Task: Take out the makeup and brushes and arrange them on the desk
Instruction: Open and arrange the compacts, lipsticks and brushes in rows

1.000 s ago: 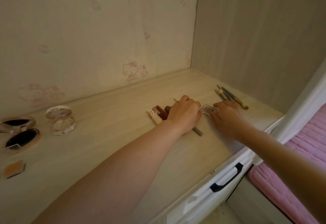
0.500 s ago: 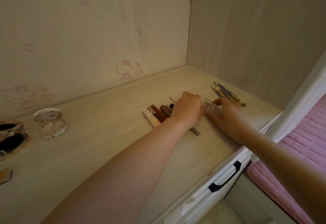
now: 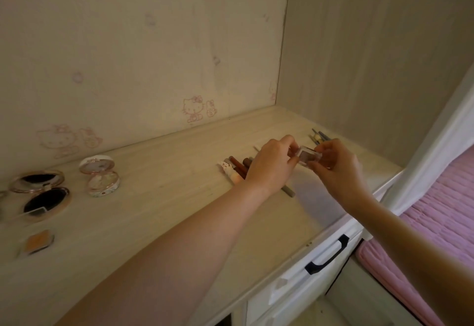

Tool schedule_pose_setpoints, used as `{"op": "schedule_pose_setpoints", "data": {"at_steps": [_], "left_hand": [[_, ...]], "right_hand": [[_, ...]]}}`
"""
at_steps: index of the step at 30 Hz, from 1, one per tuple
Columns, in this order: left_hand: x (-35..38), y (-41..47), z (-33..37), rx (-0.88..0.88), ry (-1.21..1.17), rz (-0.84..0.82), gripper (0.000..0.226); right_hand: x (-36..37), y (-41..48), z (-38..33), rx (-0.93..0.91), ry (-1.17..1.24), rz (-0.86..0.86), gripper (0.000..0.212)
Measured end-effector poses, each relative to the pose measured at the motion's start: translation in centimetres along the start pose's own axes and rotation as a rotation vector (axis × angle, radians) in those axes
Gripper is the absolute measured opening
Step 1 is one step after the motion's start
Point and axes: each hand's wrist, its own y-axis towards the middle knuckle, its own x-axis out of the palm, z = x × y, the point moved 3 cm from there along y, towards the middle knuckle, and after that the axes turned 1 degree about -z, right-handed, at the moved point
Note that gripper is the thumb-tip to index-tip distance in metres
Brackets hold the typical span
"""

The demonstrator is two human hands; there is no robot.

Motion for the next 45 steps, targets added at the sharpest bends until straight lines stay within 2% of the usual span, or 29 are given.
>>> {"op": "schedule_pose_setpoints", "data": {"at_steps": [3,11,14,21,29,32,36,42,45], "left_hand": [[-2.1,-1.4,-0.2,-0.045,-0.133,0.069,0.011],[-8.3,-7.5,-1.9,-0.220,-0.454,0.151,0.015],[-10.9,-10.1,-2.7,-0.232,-0.456,0.179,0.014],[-16.2,-17.2,-5.6,-0.374,-0.552,0.217,0.013],[-21.0,-23.6,-7.1,-0.460,-0.744,0.399,0.015],[-22.3,-24.9,-7.7,-0.496,-0.771,0.469,0.016],[-23.7,-26.3,-8.5,-0.553,-0.760,0.531,0.013],[-24.4,-27.7,-9.3,-0.635,-0.793,0.580,0.017],[-24.3,-28.3,-9.5,-0.682,-0.836,0.553,0.027]], "right_hand": [[0.3,-0.6,-1.9,0.006,0.094,-0.041,0.032],[3.8,-3.3,-7.5,-0.064,0.175,-0.178,0.025],[5.7,-4.7,-9.4,-0.026,0.279,-0.255,0.026],[11.1,-8.5,-13.8,0.004,0.294,-0.447,0.023],[16.0,-12.3,-17.4,0.090,0.471,-0.651,0.012],[17.2,-13.3,-18.4,0.012,0.360,-0.686,0.013],[18.3,-14.2,-20.0,-0.178,0.181,-0.622,0.024],[20.5,-15.7,-22.0,-0.388,0.010,-0.582,0.042],[21.5,-16.1,-22.4,-0.453,-0.058,-0.556,0.045]]}}
